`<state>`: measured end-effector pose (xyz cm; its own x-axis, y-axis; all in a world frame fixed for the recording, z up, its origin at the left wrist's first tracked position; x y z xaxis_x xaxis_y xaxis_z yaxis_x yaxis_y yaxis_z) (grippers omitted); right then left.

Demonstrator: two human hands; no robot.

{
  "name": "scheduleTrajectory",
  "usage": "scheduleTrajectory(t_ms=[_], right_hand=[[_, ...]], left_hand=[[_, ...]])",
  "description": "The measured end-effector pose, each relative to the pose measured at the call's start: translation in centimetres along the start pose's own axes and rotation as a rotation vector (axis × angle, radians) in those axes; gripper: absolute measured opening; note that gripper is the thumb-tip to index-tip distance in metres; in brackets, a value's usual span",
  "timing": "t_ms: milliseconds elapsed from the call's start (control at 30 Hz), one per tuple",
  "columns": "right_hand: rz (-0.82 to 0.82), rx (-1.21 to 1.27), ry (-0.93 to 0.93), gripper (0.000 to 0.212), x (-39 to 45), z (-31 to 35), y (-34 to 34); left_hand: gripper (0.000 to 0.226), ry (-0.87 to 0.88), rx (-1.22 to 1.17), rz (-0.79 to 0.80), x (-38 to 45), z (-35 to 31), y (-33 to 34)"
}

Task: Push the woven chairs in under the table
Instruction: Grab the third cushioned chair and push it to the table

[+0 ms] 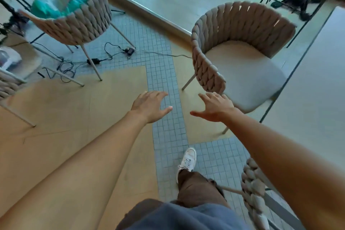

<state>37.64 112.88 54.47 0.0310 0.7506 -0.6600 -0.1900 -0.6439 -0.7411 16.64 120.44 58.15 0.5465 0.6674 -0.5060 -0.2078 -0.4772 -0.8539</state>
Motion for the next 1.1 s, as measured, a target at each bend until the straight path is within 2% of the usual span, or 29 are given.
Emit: scheduleTrajectory(t_ms=[133,467,800,1100], right_hand=[[-0.009,0.025,0.006,0.103,3.2,-1.6,-3.9],[-0.004,0.112,0.123,0.101,9.0,-4.9,-7.3],[-0.036,0.327,0.402,0.093,12.8,-7.5,-10.6],[-0.085,0.542,0.534,0.097,16.4,-6.9,-10.1]], left_hand=[[0.072,0.007,-0.010,-0.006,4.2,0.8,-3.1],[0.072,0.128,0.126,0.063,14.0,2.9,-7.2],[0.072,0.451,0.273,0.052,27.2,2.1,-14.1],[0.069,0.724,0.492,0.136,34.2,-0.8,-14.4]])
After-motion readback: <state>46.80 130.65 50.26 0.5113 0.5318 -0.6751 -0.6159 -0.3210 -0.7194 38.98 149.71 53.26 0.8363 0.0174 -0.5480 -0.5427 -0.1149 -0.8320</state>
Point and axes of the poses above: each hand's wrist, its own x-axis towards the middle knuckle, its own y-axis out of the palm, z = x × y, the point moved 9 cm from there along x, towards the middle knuckle, and after that the axes turned 13 degrees about z, right-handed, at the moved point
